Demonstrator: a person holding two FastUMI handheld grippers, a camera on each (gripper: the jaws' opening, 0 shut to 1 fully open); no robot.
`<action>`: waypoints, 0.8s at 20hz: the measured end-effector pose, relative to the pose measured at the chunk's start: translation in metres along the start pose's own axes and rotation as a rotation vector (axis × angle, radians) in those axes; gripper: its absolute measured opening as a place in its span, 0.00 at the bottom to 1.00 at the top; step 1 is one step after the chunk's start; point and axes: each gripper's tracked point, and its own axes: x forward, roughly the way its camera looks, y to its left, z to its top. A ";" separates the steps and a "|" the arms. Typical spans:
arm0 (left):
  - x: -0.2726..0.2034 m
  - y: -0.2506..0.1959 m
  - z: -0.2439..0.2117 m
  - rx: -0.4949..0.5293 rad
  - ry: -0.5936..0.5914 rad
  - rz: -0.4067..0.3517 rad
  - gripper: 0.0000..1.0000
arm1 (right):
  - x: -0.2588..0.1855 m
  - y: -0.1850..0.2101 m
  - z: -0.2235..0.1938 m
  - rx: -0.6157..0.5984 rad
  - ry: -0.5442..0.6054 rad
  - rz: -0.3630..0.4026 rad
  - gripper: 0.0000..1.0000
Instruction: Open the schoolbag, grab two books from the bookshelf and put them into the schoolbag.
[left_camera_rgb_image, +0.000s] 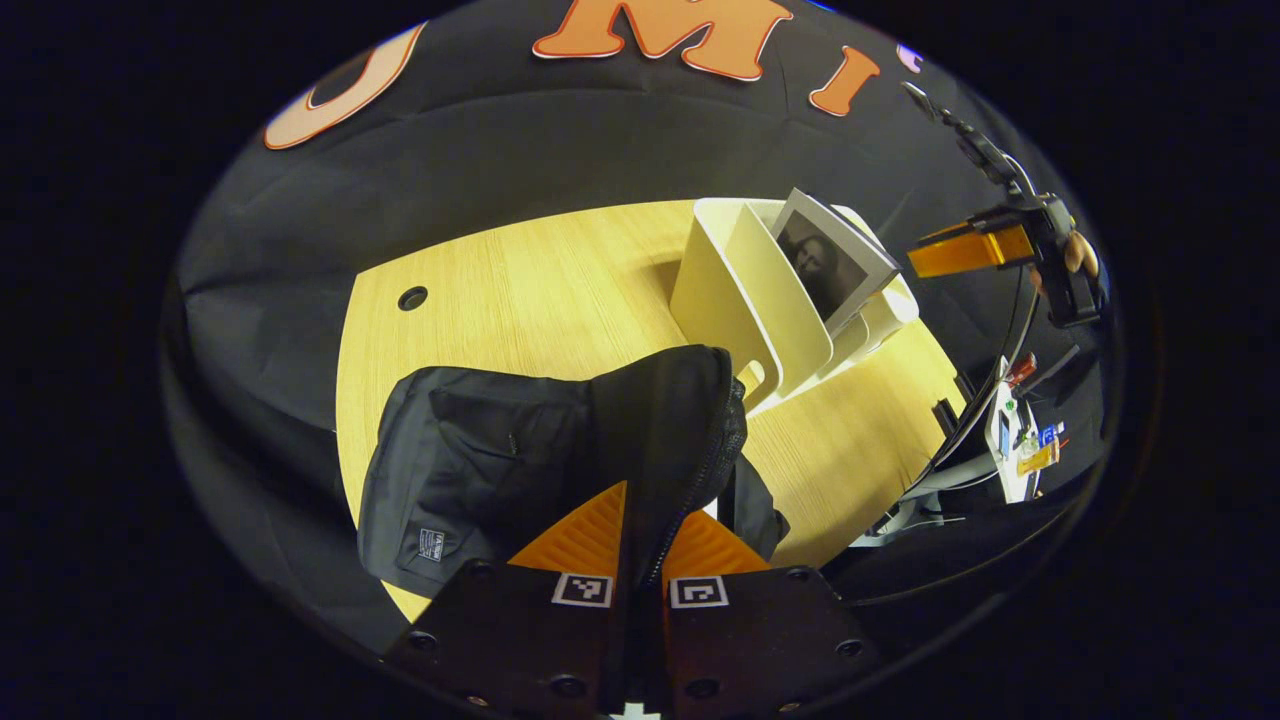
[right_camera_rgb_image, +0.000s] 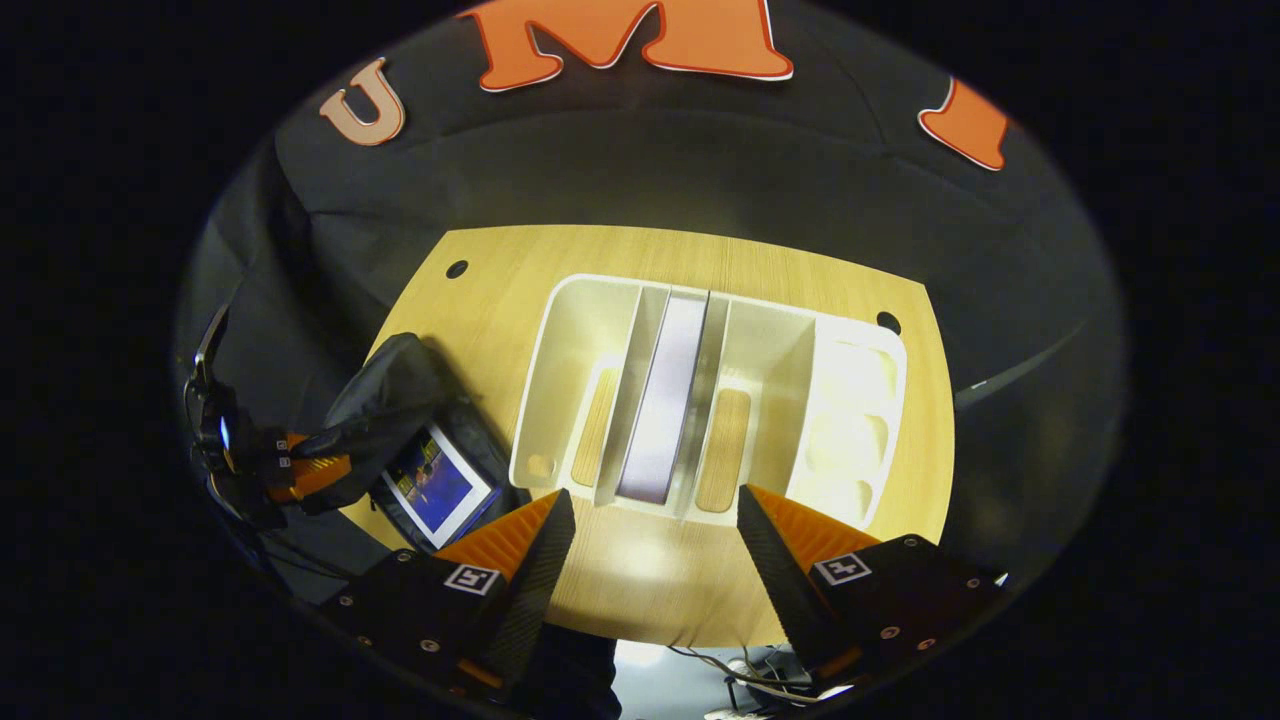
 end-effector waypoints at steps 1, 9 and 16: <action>-0.001 0.000 -0.001 -0.001 0.001 0.004 0.07 | 0.004 -0.003 0.002 -0.008 0.011 -0.015 0.98; -0.002 0.001 -0.004 -0.024 0.003 0.045 0.07 | 0.055 -0.002 0.021 -0.004 0.078 -0.021 0.77; -0.004 -0.002 -0.003 -0.045 0.016 0.071 0.07 | 0.099 -0.010 0.034 0.051 0.125 -0.067 0.66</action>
